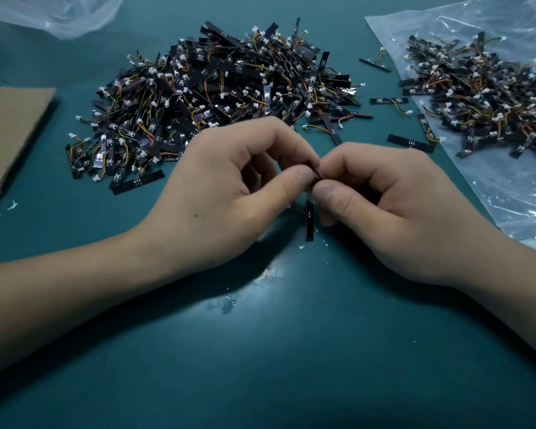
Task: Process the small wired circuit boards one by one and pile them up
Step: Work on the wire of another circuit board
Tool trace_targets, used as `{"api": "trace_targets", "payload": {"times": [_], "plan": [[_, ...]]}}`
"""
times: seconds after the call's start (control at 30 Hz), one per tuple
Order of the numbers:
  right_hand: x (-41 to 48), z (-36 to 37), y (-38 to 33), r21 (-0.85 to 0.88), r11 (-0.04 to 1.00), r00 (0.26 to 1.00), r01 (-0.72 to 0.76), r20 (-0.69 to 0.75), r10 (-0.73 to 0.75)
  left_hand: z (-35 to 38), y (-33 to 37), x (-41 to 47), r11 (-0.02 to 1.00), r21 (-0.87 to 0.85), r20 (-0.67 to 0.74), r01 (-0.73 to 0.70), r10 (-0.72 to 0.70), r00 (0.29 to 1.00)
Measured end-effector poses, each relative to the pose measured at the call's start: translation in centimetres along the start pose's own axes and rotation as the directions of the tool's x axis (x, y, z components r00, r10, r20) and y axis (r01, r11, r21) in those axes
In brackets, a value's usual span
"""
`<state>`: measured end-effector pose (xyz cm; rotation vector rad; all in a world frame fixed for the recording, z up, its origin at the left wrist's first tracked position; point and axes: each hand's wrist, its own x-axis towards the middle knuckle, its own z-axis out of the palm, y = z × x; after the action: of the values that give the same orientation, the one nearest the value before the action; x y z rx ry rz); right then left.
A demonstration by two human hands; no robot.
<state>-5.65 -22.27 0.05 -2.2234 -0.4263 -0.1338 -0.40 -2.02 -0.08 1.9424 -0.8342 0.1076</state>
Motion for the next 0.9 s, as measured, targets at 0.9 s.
{"api": "trace_targets", "payload": {"times": [0.9], "plan": [[0.20,-0.21,-0.53,0.163,0.981,0.994,-0.106,-0.003,0.108,-0.35,0.84,0.15,0.994,-0.036,0.159,0.102,-0.095,0.983]]}}
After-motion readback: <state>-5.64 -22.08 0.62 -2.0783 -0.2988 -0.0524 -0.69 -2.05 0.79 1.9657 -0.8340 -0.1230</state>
